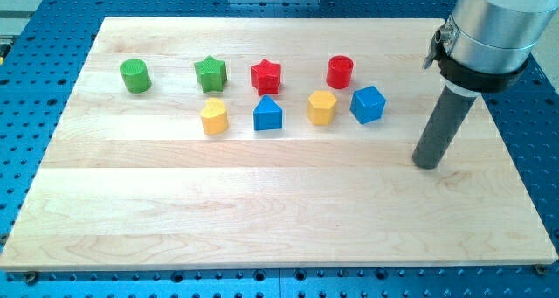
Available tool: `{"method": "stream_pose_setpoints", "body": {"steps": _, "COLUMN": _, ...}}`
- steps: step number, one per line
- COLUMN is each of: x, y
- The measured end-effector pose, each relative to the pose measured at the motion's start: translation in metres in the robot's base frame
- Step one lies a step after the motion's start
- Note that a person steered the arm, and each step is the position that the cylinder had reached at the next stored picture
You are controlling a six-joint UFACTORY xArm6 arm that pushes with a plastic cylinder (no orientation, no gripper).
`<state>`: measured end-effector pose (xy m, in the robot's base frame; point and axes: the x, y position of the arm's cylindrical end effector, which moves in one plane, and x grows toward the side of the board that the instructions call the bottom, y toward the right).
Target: Slide your arm vertically below the hexagon
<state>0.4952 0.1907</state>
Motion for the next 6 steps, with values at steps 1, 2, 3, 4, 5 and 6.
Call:
{"method": "stream_pose_setpoints", "body": {"steps": 1, "x": 0.000, "y": -0.002}}
{"method": "stream_pose_setpoints", "body": {"steps": 2, "x": -0.001, "y": -0.002}}
{"method": "stream_pose_setpoints", "body": {"steps": 3, "x": 0.002, "y": -0.002}}
{"method": "stream_pose_setpoints", "body": {"steps": 4, "x": 0.003, "y": -0.003}}
{"method": "stream_pose_setpoints", "body": {"steps": 5, "x": 0.008, "y": -0.016}}
{"method": "stream_pose_setpoints", "body": {"steps": 6, "x": 0.009, "y": -0.024}}
